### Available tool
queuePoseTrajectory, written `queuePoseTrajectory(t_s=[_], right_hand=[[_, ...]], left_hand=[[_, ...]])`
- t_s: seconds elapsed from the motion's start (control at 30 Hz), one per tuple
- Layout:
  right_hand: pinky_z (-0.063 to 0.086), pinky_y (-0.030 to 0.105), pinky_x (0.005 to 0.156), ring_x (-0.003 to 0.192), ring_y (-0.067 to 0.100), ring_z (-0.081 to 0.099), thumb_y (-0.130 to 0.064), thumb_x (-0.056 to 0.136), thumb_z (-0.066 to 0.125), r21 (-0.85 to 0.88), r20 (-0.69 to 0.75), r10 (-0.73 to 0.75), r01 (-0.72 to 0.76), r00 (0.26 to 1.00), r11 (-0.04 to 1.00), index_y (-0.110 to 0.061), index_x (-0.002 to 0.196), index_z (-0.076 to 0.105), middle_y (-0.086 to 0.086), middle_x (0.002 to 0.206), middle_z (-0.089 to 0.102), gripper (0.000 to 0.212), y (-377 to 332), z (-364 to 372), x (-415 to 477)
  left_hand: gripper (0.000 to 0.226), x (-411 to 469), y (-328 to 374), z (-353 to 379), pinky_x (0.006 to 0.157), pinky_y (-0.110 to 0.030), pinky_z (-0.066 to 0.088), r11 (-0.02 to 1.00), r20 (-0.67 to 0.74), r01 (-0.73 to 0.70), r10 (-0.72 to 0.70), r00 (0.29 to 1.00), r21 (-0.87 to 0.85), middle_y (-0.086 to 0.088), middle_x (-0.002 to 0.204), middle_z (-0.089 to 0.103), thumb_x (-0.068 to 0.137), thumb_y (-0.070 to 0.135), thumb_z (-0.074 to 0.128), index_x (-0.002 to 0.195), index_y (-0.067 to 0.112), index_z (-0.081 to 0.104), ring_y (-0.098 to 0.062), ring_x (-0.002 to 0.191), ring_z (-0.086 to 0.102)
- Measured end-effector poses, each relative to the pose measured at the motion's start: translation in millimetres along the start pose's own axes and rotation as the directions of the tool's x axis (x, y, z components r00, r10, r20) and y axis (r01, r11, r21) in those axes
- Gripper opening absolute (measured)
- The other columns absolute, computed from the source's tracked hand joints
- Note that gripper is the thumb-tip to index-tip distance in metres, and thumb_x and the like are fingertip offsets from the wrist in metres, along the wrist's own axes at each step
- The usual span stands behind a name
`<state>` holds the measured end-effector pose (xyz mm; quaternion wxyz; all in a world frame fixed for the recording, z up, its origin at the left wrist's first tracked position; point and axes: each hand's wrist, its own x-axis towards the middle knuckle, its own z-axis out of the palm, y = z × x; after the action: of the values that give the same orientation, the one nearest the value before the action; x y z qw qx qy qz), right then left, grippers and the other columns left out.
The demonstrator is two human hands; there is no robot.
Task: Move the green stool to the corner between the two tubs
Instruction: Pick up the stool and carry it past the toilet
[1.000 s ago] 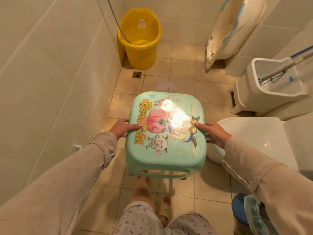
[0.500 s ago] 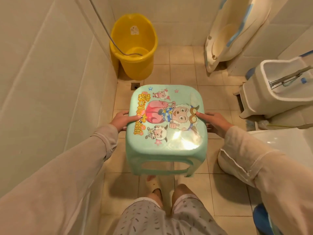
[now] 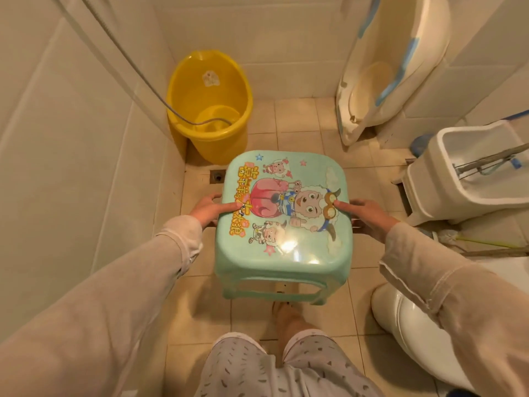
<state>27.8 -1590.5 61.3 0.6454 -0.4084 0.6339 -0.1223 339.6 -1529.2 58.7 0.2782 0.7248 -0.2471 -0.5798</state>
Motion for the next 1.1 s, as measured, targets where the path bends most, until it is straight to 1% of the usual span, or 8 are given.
queuePoseTrajectory(t_s=[0.1, 0.2, 0.3, 0.4, 0.57, 0.83, 1.0, 1.1], right_hand=[[0.052, 0.029, 0.069, 0.086, 0.023, 0.064, -0.037, 0.078, 0.065, 0.009, -0.013, -0.001, 0.001, 1.0, 1.0, -0.002, 0.128, 0.049, 0.013, 0.11, 0.066, 0.063, -28.8, -22.1, 33.3], [0.051, 0.027, 0.065, 0.08, 0.019, 0.063, -0.037, 0.08, 0.064, 0.031, -0.026, 0.0, 0.001, 1.0, 1.0, -0.001, 0.127, 0.05, 0.011, 0.104, 0.067, 0.061, -58.5, -44.3, 60.7], [0.05, 0.026, 0.063, 0.079, 0.017, 0.063, -0.036, 0.079, 0.064, 0.063, -0.042, -0.006, 0.008, 0.999, 0.998, -0.002, 0.128, 0.049, 0.006, 0.096, 0.066, 0.061, -81.9, -64.5, 81.7], [0.051, 0.028, 0.067, 0.085, 0.019, 0.064, -0.035, 0.078, 0.066, 0.073, -0.043, -0.01, 0.013, 0.999, 0.997, -0.005, 0.13, 0.047, 0.006, 0.102, 0.067, 0.063, -98.8, -81.9, 100.0], [0.051, 0.033, 0.076, 0.094, 0.025, 0.063, -0.033, 0.076, 0.068, 0.078, -0.054, -0.005, 0.009, 0.999, 0.997, -0.007, 0.134, 0.042, 0.015, 0.12, 0.063, 0.069, -120.9, -98.4, 131.6], [0.052, 0.03, 0.066, 0.081, 0.02, 0.064, -0.033, 0.077, 0.067, 0.134, -0.13, 0.014, 0.003, 0.991, 0.991, -0.004, 0.13, 0.047, 0.011, 0.105, 0.066, 0.063, -195.0, -108.5, 208.7], [0.049, 0.027, 0.058, 0.072, 0.017, 0.062, -0.033, 0.079, 0.066, 0.172, -0.173, 0.047, -0.017, 0.984, 0.985, -0.004, 0.119, 0.055, 0.003, 0.083, 0.066, 0.05, -254.7, -119.2, 258.8], [0.048, 0.027, 0.058, 0.072, 0.016, 0.062, -0.033, 0.079, 0.066, 0.188, -0.195, 0.043, -0.005, 0.98, 0.982, -0.004, 0.119, 0.055, 0.002, 0.083, 0.066, 0.052, -280.7, -131.2, 279.9]], left_hand=[[0.062, 34.5, 36.7, 13.1, 0.087, -0.04, 0.05, 1.0, 0.023, -0.014, 0.014, 1.0, 0.01, -0.021, 0.13, 0.058, 0.077, 0.015, 0.068, 0.133, 0.005, 0.043, -0.031, 0.106, 0.06], [0.068, 64.1, 69.6, 25.5, 0.094, -0.042, 0.048, 1.0, -0.011, -0.014, 0.014, 1.0, -0.023, -0.019, 0.131, 0.057, 0.076, 0.017, 0.07, 0.136, 0.005, 0.04, -0.035, 0.115, 0.058], [0.072, 86.4, 97.4, 35.4, 0.094, -0.042, 0.048, 0.999, -0.028, -0.032, 0.031, 0.999, -0.037, -0.018, 0.131, 0.058, 0.074, 0.017, 0.072, 0.137, 0.008, 0.039, -0.033, 0.111, 0.06], [0.074, 107.9, 121.2, 43.4, 0.084, -0.037, 0.048, 0.997, -0.028, -0.063, 0.062, 0.998, -0.05, -0.018, 0.132, 0.056, 0.072, 0.014, 0.073, 0.137, 0.008, 0.038, -0.027, 0.1, 0.059], [0.076, 149.9, 157.8, 45.5, 0.084, -0.036, 0.047, 0.999, 0.02, -0.048, 0.048, 0.999, -0.013, -0.019, 0.131, 0.057, 0.071, 0.01, 0.073, 0.138, 0.008, 0.037, -0.027, 0.101, 0.059], [0.065, 240.2, 240.6, 36.0, 0.093, -0.04, 0.048, 0.999, 0.048, -0.013, 0.011, 0.999, 0.051, -0.019, 0.126, 0.061, 0.074, 0.018, 0.072, 0.132, 0.005, 0.047, -0.035, 0.113, 0.06], [0.053, 292.5, 305.4, 27.0, 0.095, -0.039, 0.048, 0.997, 0.099, -0.005, -0.002, 0.995, 0.079, -0.018, 0.124, 0.064, 0.076, 0.022, 0.07, 0.124, 0.003, 0.056, -0.026, 0.098, 0.061], [0.05, 317.3, 339.7, 28.5, 0.081, -0.034, 0.05, 0.995, 0.141, -0.022, 0.008, 0.99, 0.1, -0.017, 0.124, 0.063, 0.078, 0.022, 0.067, 0.123, 0.004, 0.056, -0.025, 0.094, 0.06]])
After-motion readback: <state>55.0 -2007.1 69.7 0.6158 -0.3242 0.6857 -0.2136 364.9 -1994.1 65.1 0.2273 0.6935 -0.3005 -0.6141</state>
